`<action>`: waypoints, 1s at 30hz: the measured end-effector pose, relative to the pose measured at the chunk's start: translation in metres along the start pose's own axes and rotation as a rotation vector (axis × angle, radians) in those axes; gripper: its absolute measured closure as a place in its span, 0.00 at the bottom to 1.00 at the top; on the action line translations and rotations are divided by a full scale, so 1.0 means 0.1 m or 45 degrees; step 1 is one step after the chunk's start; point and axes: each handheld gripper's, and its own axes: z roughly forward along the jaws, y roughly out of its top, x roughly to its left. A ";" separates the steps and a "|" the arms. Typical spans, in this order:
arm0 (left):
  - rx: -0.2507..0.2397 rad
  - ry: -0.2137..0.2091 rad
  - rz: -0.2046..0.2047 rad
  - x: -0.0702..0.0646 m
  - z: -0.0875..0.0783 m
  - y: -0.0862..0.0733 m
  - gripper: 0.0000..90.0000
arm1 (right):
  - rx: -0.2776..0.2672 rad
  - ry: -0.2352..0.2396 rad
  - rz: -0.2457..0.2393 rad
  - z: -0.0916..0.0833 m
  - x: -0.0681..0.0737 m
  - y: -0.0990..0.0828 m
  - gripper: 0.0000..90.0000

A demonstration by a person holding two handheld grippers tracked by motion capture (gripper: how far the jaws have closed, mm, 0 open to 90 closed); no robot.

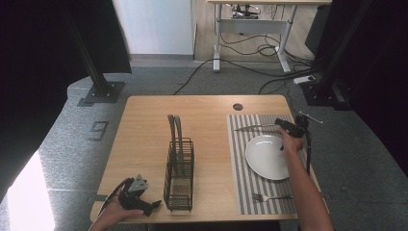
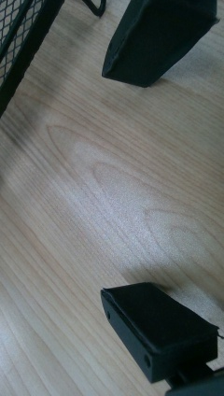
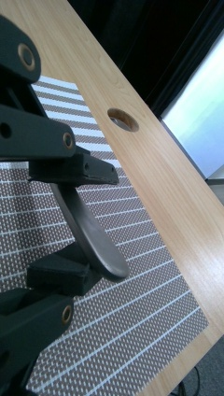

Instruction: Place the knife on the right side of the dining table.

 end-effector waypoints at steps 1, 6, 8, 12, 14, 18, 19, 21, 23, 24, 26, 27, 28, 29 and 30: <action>0.000 0.000 -0.001 0.00 0.00 0.00 0.00 | 0.006 -0.008 0.004 0.01 -0.01 0.00 0.65; 0.000 0.000 0.000 0.00 0.00 0.00 0.00 | 0.021 -0.011 0.032 0.03 -0.04 -0.01 0.64; 0.000 0.000 0.000 0.00 0.00 0.00 0.00 | 0.024 -0.014 0.034 0.04 -0.05 -0.01 0.64; 0.000 0.000 0.000 0.00 0.00 0.00 0.00 | 0.039 -0.035 0.046 0.05 -0.07 -0.02 0.63; 0.000 0.000 0.000 0.00 0.00 0.00 0.00 | 0.046 -0.045 0.050 0.06 -0.07 -0.02 0.62; 0.000 0.000 0.000 0.00 0.00 0.00 0.00 | 0.054 -0.069 0.048 0.07 -0.07 -0.02 0.61; 0.000 0.000 0.000 0.00 0.00 0.00 0.00 | 0.060 -0.075 0.053 0.07 -0.07 -0.02 0.60; 0.000 0.000 0.000 0.00 0.00 0.00 0.00 | 0.064 -0.081 0.055 0.07 -0.07 -0.02 0.60; 0.000 0.000 0.000 0.00 0.00 0.00 0.00 | 0.071 -0.090 0.057 0.07 -0.08 -0.02 0.59; 0.000 0.000 0.000 0.00 0.00 0.00 0.00 | 0.074 -0.095 0.054 0.07 -0.08 -0.02 0.59; 0.000 0.000 0.000 0.00 0.00 0.00 0.00 | 0.081 -0.092 0.058 0.08 -0.09 -0.02 0.59; 0.000 0.000 0.000 0.00 0.00 0.00 0.00 | 0.082 -0.091 0.061 0.07 -0.10 -0.02 0.59; 0.000 0.000 0.000 0.00 0.00 0.00 0.00 | 0.083 -0.090 0.065 0.07 -0.10 -0.02 0.59; 0.000 0.000 0.000 0.00 0.00 0.00 0.00 | 0.083 -0.091 0.067 0.07 -0.10 -0.02 0.59; 0.000 0.000 0.000 0.00 0.00 0.00 0.00 | 0.086 -0.091 0.070 0.07 -0.10 -0.01 0.59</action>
